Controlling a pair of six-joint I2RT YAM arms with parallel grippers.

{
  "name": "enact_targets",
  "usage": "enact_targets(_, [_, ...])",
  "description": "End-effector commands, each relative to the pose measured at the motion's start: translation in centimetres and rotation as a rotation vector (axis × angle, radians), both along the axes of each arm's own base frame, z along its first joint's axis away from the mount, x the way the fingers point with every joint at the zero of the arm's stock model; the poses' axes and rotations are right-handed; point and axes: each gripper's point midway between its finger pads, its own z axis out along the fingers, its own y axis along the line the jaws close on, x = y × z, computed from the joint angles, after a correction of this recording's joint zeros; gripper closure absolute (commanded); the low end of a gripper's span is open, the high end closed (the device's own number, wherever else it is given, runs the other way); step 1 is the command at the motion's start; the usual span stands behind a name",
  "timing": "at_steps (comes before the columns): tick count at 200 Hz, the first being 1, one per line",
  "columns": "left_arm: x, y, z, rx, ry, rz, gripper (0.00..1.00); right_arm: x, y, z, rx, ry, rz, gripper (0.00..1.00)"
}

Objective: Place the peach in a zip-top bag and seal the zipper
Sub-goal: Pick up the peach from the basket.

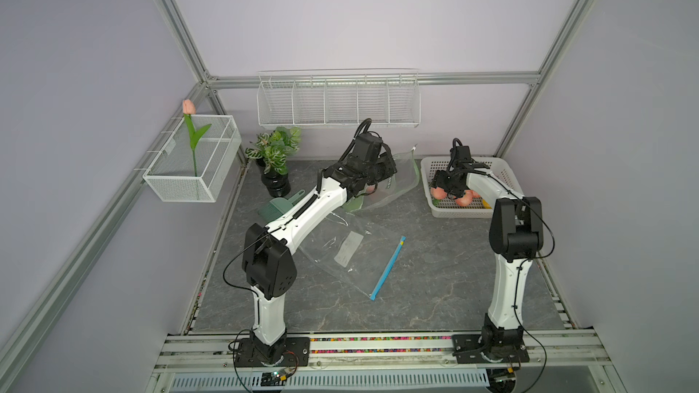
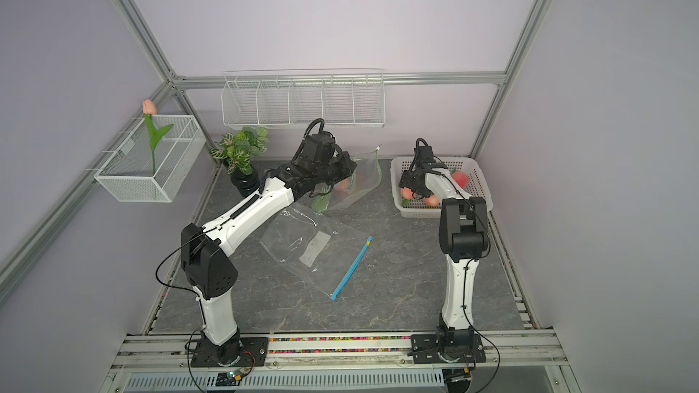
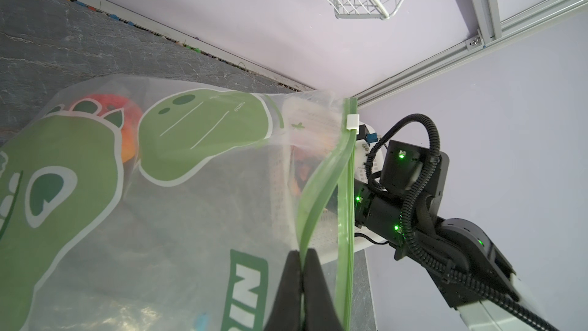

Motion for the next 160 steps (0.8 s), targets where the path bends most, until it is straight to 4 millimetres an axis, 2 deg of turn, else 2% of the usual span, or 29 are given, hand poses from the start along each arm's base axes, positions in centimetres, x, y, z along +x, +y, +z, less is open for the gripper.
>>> enact_targets(1, [-0.7, 0.3, 1.2, -0.019, -0.010, 0.000, 1.00, 0.1, -0.4, -1.0, -0.003, 0.040, -0.010, 0.22])
enact_targets(32, [-0.7, 0.4, 1.2, -0.019, -0.011, 0.003, 1.00, 0.1, -0.1, -1.4, 0.007, 0.052, -0.003, 0.26])
enact_targets(66, [-0.7, 0.4, 1.1, -0.017, -0.011, 0.003, 1.00, 0.0, 0.1, 0.0, 0.018, 0.024, 0.003, 0.34])
enact_targets(103, [-0.6, 0.5, 1.2, -0.017, -0.012, 0.006, 1.00, -0.4, 0.2, 3.2, 0.035, -0.045, 0.011, 0.35])
enact_targets(160, [-0.6, 0.4, 1.2, -0.020, -0.014, 0.005, 1.00, -3.2, 0.0, 9.1, 0.064, -0.173, 0.015, 0.35])
